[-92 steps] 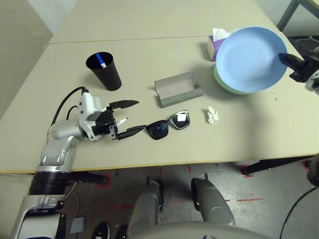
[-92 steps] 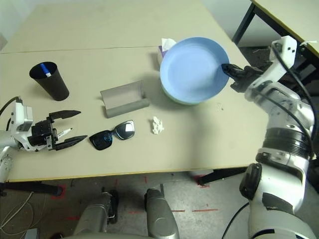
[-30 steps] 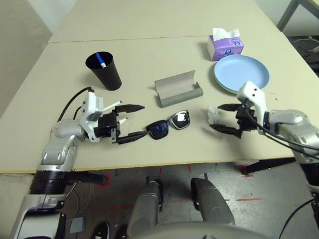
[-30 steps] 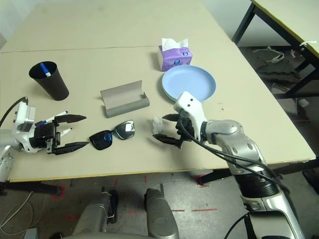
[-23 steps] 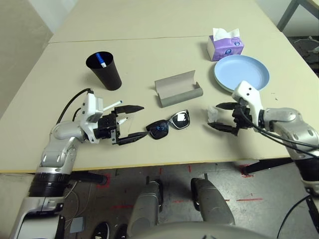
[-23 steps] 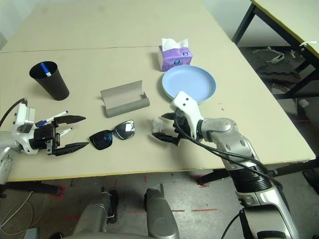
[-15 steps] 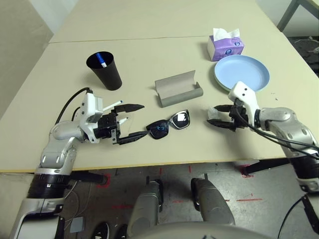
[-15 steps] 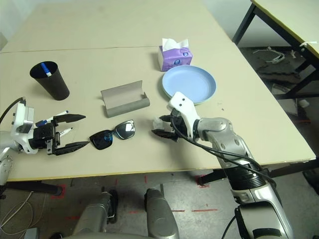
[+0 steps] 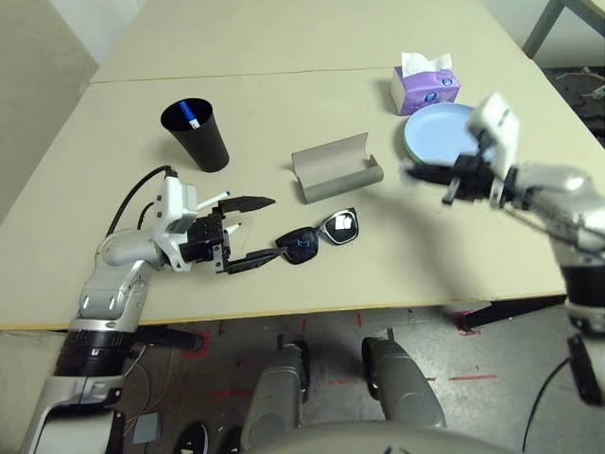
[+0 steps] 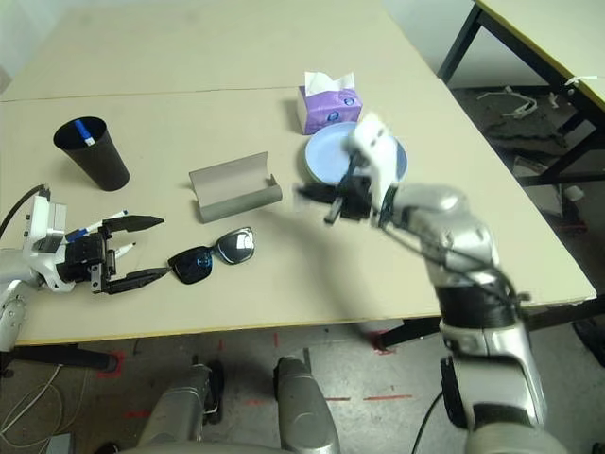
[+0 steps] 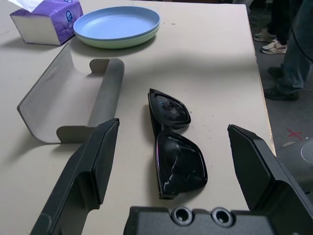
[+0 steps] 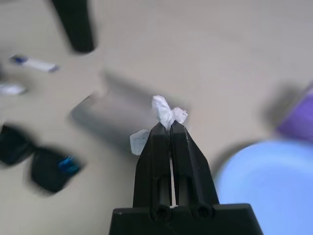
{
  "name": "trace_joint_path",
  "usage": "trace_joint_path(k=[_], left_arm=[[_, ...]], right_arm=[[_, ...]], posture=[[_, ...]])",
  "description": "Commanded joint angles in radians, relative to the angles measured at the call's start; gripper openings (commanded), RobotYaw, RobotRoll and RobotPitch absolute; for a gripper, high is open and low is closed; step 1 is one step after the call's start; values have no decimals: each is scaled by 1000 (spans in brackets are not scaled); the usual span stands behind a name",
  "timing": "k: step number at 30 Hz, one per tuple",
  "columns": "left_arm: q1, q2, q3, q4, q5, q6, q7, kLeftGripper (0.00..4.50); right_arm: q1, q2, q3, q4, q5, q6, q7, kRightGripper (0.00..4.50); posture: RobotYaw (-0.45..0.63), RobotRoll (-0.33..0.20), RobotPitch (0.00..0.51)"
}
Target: Organize and tidy the items on the table.
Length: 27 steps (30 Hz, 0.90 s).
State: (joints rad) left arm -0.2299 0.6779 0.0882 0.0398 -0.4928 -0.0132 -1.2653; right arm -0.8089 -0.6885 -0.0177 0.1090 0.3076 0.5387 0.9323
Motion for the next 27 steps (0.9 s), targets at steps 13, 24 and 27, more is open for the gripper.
trace_joint_path(k=[13, 24, 27], left_arm=[[38, -6, -3, 8, 28, -30, -1, 4500], [9, -2, -17, 35, 27, -26, -41, 4500], [37, 21, -9, 15, 17, -16, -67, 4500]], right_arm=[[-73, 10, 63, 301, -286, -202, -225, 3168], [-71, -170, 230, -342, -65, 319, 169, 4483], [-116, -135, 361, -458, -65, 342, 222, 4483]], posture=[[-216, 0, 221], [-281, 0, 217], [-292, 0, 214]])
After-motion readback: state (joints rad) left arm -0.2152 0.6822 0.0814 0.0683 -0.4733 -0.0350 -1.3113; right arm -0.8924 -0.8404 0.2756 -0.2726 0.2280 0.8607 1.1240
